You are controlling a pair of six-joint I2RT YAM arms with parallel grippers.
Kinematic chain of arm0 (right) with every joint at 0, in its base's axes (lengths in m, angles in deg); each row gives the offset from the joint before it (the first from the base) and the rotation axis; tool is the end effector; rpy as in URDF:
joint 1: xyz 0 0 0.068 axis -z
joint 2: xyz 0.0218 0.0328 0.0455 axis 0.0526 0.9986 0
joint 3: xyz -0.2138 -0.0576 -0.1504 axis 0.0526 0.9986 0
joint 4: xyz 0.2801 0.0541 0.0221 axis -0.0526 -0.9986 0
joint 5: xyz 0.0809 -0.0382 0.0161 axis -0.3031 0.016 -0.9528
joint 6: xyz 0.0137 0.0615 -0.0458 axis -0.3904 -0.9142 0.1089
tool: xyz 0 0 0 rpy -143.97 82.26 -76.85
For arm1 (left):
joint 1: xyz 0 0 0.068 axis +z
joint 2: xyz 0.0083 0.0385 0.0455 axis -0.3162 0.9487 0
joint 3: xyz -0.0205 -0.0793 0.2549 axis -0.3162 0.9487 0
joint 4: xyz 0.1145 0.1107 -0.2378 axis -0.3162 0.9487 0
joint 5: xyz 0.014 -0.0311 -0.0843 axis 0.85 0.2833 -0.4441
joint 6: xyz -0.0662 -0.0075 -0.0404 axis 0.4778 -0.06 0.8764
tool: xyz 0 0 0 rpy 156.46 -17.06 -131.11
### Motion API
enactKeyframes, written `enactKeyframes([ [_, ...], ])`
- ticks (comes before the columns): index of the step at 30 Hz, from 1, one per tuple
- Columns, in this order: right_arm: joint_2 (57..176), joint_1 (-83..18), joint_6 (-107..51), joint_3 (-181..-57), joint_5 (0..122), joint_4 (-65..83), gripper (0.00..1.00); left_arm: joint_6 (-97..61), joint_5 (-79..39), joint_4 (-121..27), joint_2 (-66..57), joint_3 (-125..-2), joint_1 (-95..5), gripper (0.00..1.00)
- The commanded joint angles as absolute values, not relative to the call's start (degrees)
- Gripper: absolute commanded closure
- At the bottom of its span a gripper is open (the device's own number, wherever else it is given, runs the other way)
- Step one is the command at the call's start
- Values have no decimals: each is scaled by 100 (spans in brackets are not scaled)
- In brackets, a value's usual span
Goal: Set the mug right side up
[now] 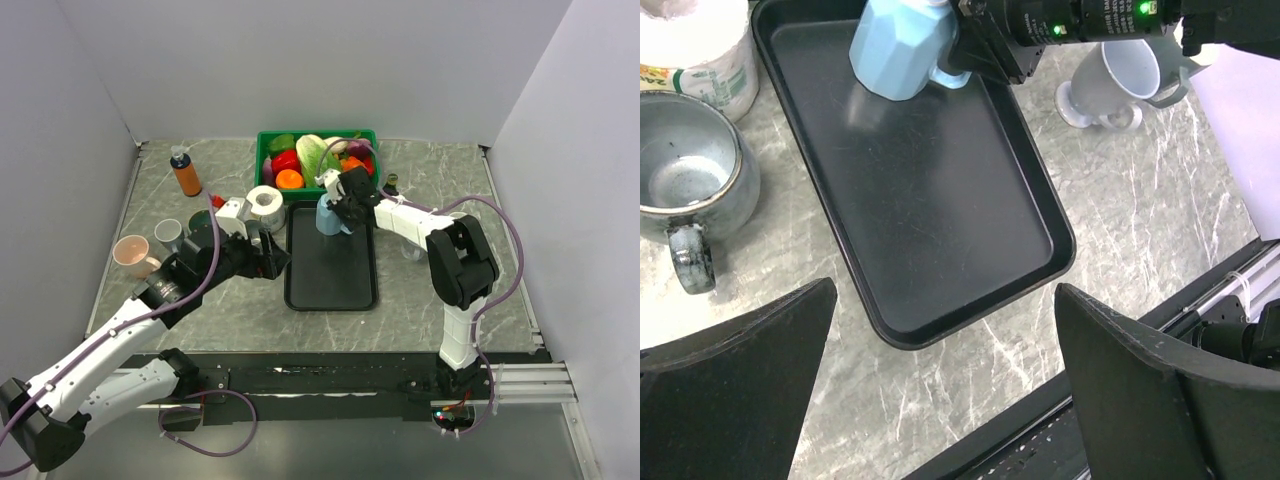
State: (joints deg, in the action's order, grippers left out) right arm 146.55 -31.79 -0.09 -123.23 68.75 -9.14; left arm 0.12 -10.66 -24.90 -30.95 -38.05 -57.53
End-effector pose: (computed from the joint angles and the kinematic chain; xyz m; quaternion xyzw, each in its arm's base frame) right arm 0.4082 0.2245 0.1578 -0.3965 0.8524 0.0248 0.3400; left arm 0.1983 -0.1591 0.3044 0.0607 0.8290 -0.3065 0.4638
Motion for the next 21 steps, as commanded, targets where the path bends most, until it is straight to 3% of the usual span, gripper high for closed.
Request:
enactKeyframes([
  [1, 14208, -3097, -835, -12467, 6583, -1115, 100, 115, -1042, -2656, -3158, -3730, -5772, 4],
  [10, 13260, -3053, -3269, -11634, 5914, -818, 100, 404, -981, -3175, -3027, -3317, -5772, 4],
  [21, 11634, -3105, -5573, -10306, 4377, 1377, 100, 738, -2105, -5063, -2912, -2500, -5807, 4],
])
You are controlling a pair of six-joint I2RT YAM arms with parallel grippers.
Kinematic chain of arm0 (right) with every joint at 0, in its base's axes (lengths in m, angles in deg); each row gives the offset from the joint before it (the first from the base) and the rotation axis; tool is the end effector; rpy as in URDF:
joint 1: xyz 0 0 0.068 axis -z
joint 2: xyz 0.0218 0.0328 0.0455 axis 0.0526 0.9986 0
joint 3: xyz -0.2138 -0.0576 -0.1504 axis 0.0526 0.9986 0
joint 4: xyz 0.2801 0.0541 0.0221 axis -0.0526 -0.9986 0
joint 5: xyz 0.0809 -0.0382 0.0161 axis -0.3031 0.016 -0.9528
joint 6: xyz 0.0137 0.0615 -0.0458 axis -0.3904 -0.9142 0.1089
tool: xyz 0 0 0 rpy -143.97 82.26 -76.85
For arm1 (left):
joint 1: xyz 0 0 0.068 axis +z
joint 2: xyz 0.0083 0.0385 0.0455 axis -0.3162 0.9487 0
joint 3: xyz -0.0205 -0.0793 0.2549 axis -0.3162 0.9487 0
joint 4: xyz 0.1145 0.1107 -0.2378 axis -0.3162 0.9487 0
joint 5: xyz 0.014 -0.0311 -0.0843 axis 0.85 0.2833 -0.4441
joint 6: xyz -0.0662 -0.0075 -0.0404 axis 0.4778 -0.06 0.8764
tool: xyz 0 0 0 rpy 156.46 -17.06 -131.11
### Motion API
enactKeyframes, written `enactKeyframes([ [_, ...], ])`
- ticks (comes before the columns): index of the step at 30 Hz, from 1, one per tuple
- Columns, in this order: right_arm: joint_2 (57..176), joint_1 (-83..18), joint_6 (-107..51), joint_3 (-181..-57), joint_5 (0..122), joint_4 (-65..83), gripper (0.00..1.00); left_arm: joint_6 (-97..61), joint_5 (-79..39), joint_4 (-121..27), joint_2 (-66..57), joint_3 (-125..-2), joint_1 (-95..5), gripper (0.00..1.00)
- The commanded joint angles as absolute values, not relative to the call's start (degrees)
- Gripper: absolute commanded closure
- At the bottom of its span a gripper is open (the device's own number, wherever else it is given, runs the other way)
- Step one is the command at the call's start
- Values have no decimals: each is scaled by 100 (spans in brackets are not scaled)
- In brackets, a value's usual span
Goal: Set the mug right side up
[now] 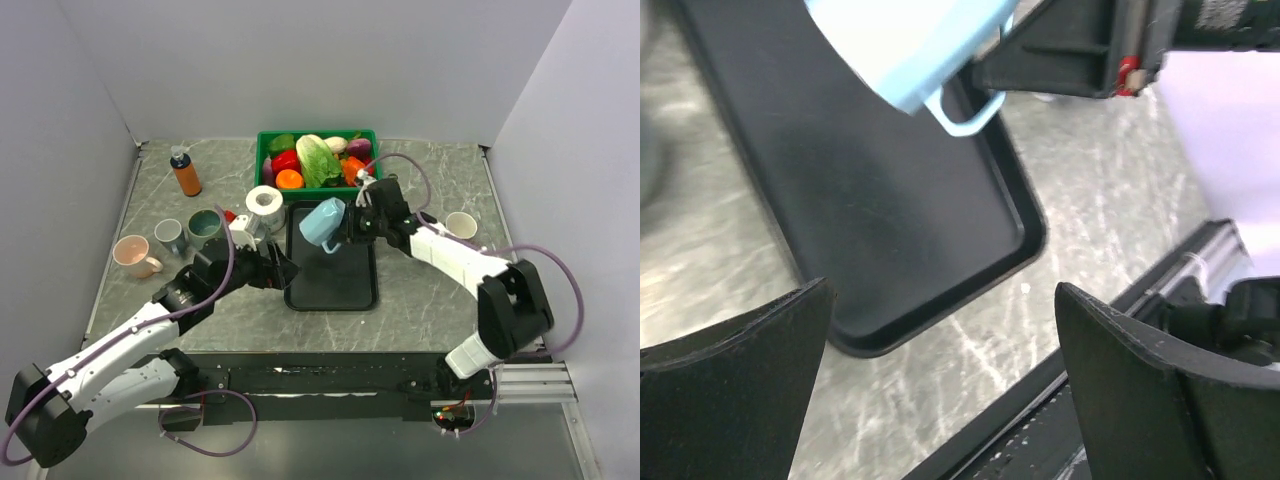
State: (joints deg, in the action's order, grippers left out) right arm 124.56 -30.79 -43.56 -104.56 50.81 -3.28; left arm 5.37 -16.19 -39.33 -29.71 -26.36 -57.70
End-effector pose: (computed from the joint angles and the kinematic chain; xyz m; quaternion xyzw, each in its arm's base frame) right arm 0.3327 0.1987 0.2083 -0.1073 0.8944 0.3039 0.3102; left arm 0.2011 -0.1706 0.2491 0.0508 0.8221 -0.3661 0.4331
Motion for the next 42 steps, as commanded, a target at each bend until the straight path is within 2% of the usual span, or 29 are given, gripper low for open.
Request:
enactKeyframes([
  [1, 11536, -3123, -5697, -10140, 4254, 1537, 100, 774, -2123, -5195, -2912, -2473, -5807, 4],
  [7, 10965, -3167, -6822, -9542, 3831, 2721, 100, 1327, -2422, -6879, -2895, -2034, -5895, 4],
  [10, 10754, -3193, -7385, -9278, 3664, 3276, 100, 1652, -2081, -7392, -2790, -1911, -5939, 4],
  [14, 10727, -3193, -7702, -9461, 3428, 2839, 100, 1662, -1947, -7534, -2430, -2147, -5948, 4],
  [19, 10586, -3202, -8203, -9198, 3251, 3445, 100, 1899, -2062, -7903, -1893, -2350, -5974, 4],
  [26, 10393, -3193, -8300, -8996, 3198, 3682, 100, 2294, -1780, -8649, -1954, -2061, -5983, 2],
  [31, 10393, -3193, -8379, -8811, 3084, 4069, 100, 2488, -1815, -9300, -2025, -1884, -5983, 9],
  [33, 10402, -3193, -8467, -8759, 3040, 4192, 100, 2497, -1877, -9275, -1946, -1937, -5992, 17],
  [34, 10402, -3193, -8485, -8750, 3014, 4306, 100, 2497, -1886, -9275, -1919, -1954, -5992, 26],
  [37, 10419, -3193, -8564, -8697, 2917, 4481, 100, 2505, -1974, -9345, -1814, -1990, -5992, 37],
  [42, 10419, -3202, -8678, -8539, 2776, 4649, 100, 2584, -1895, -9503, -1770, -1998, -5992, 42],
])
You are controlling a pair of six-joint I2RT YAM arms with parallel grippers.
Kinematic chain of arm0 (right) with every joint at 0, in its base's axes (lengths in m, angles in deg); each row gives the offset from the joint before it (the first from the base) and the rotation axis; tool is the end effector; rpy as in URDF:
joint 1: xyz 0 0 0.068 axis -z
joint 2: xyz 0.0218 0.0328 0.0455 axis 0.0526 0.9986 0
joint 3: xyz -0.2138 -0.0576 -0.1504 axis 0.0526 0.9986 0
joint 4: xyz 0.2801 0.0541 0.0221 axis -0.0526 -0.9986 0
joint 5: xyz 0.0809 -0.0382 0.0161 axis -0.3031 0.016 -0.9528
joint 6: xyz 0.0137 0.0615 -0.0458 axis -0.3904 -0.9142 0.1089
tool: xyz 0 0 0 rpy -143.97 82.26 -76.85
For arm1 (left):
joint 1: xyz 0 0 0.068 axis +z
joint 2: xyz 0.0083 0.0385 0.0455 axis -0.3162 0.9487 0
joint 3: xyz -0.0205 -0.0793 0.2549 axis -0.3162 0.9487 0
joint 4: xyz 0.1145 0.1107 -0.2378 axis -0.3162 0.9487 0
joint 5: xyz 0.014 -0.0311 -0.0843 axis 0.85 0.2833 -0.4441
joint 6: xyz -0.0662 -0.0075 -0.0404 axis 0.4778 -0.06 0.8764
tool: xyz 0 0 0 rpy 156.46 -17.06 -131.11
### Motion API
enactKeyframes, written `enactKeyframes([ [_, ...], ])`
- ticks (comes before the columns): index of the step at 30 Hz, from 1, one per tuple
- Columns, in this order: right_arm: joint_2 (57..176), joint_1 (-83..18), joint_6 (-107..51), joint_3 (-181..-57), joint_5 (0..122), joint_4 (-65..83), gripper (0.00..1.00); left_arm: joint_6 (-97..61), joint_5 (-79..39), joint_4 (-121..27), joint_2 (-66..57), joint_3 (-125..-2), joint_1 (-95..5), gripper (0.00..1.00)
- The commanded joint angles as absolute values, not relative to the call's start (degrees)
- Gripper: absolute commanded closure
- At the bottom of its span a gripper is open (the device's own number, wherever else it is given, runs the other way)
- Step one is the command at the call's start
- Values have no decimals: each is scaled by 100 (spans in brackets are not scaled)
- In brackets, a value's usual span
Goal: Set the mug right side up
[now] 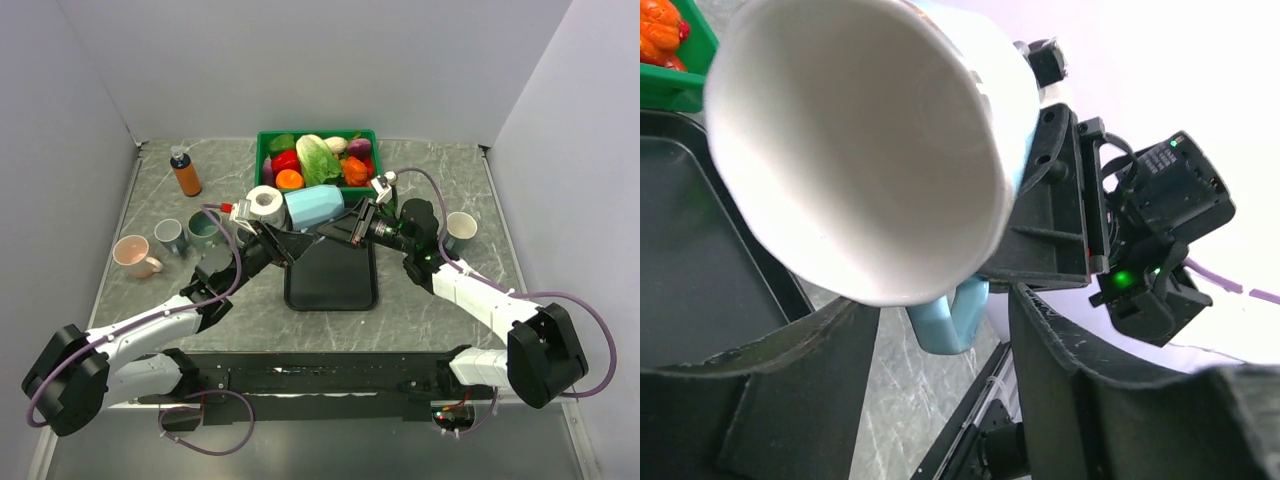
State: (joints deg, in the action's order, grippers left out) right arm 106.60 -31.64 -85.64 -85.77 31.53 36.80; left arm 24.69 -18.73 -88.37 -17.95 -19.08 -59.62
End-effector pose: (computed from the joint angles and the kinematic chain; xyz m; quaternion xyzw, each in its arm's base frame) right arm 0.2698 0.1934 0.2766 -0.0034 0.7154 0.6374 0.2862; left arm 0.2172 -0.2004 0.2610 -0.0302 0.6489 -0.5880 0.4820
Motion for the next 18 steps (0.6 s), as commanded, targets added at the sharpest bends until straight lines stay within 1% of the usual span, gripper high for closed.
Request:
enactKeyframes([
  [1, 10428, -3202, -8678, -8513, 2759, 4693, 100, 2593, -1895, -9547, -1761, -1990, -5992, 45],
  [2, 10419, -3211, -8687, -8460, 2724, 4728, 100, 2576, -1895, -9564, -1743, -2024, -5992, 49],
  [3, 10411, -3202, -8687, -8433, 2689, 4772, 100, 2558, -1912, -9547, -1726, -2051, -5992, 55],
  [7, 10376, -3246, -8582, -8328, 2557, 4755, 100, 2479, -1930, -9407, -1673, -2209, -5992, 68],
  [9, 10349, -3281, -8555, -8214, 2548, 4790, 100, 2427, -1947, -9371, -1638, -2271, -5992, 73],
  [12, 10288, -3307, -8450, -8135, 2548, 4650, 100, 2400, -1956, -9336, -1603, -2306, -5992, 91],
  [13, 10270, -3316, -8450, -8108, 2556, 4641, 100, 2391, -1956, -9301, -1585, -2306, -5992, 99],
  [18, 10200, -3307, -8151, -8152, 2697, 4070, 100, 2286, -1860, -9091, -1603, -2341, -5992, 99],
])
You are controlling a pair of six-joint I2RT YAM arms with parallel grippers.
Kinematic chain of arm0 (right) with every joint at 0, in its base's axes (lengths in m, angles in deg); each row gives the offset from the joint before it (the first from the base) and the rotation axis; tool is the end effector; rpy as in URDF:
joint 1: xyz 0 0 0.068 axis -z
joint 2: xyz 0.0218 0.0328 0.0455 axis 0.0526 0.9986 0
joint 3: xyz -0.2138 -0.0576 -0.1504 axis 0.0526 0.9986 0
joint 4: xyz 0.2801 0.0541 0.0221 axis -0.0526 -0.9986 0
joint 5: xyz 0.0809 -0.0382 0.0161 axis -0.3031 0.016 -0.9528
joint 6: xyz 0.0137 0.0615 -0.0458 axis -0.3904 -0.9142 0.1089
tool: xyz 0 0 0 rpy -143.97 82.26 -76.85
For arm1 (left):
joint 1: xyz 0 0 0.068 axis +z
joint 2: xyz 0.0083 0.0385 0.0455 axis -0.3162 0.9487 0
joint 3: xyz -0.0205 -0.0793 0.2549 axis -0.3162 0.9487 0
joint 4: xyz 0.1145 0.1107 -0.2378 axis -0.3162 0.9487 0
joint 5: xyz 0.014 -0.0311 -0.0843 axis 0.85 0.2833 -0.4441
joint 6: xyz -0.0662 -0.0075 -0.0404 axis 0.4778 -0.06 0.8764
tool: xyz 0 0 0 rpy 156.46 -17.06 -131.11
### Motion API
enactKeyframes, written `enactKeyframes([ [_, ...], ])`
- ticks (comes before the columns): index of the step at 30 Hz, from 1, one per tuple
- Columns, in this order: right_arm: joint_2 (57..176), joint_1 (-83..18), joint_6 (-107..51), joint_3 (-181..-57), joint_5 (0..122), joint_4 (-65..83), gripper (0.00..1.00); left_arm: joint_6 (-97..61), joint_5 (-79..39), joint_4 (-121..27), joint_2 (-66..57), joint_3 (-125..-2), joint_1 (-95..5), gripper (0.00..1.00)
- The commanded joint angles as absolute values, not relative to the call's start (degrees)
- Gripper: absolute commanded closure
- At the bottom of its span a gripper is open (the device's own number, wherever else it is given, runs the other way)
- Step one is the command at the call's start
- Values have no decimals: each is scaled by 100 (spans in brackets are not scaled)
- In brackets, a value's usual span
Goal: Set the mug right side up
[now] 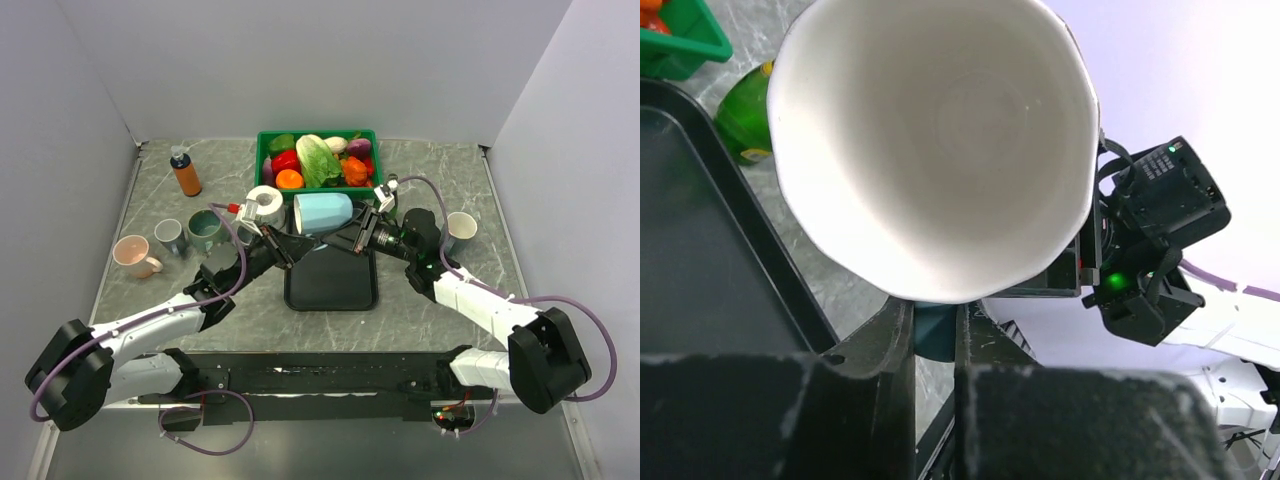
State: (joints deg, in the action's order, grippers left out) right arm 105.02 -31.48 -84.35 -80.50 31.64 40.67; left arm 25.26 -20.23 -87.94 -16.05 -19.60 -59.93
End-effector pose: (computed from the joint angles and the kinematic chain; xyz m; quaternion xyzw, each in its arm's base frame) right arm 0.2597 0.1867 0.2576 -0.0104 0.7145 0.6339 0.2959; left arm 0.2190 -0.2065 0.2543 -0.0238 0.6612 -0.5897 0.4632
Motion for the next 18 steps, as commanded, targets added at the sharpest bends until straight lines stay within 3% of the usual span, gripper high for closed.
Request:
enactKeyframes([
  [1, 10173, -3307, -8046, -8161, 2714, 3930, 100, 2207, -1825, -8855, -1620, -2402, -5992, 99],
  [2, 10147, -3307, -7993, -8135, 2810, 3894, 75, 2172, -1729, -8731, -1672, -2429, -5983, 99],
  [5, 9928, -3307, -7756, -8021, 3065, 3780, 30, 2023, -1491, -7961, -1891, -2552, -6001, 99],
  [8, 9620, -3308, -7177, -8116, 3294, 3054, 20, 1847, -1227, -7151, -2233, -2692, -6009, 99],
  [15, 8961, -3308, -5902, -8494, 4374, 1069, 15, 1416, -243, -5146, -3034, -2868, -6009, 99],
  [18, 8732, -3299, -5567, -8819, 5410, 258, 14, 1205, -119, -4644, -3263, -2947, -6009, 99],
])
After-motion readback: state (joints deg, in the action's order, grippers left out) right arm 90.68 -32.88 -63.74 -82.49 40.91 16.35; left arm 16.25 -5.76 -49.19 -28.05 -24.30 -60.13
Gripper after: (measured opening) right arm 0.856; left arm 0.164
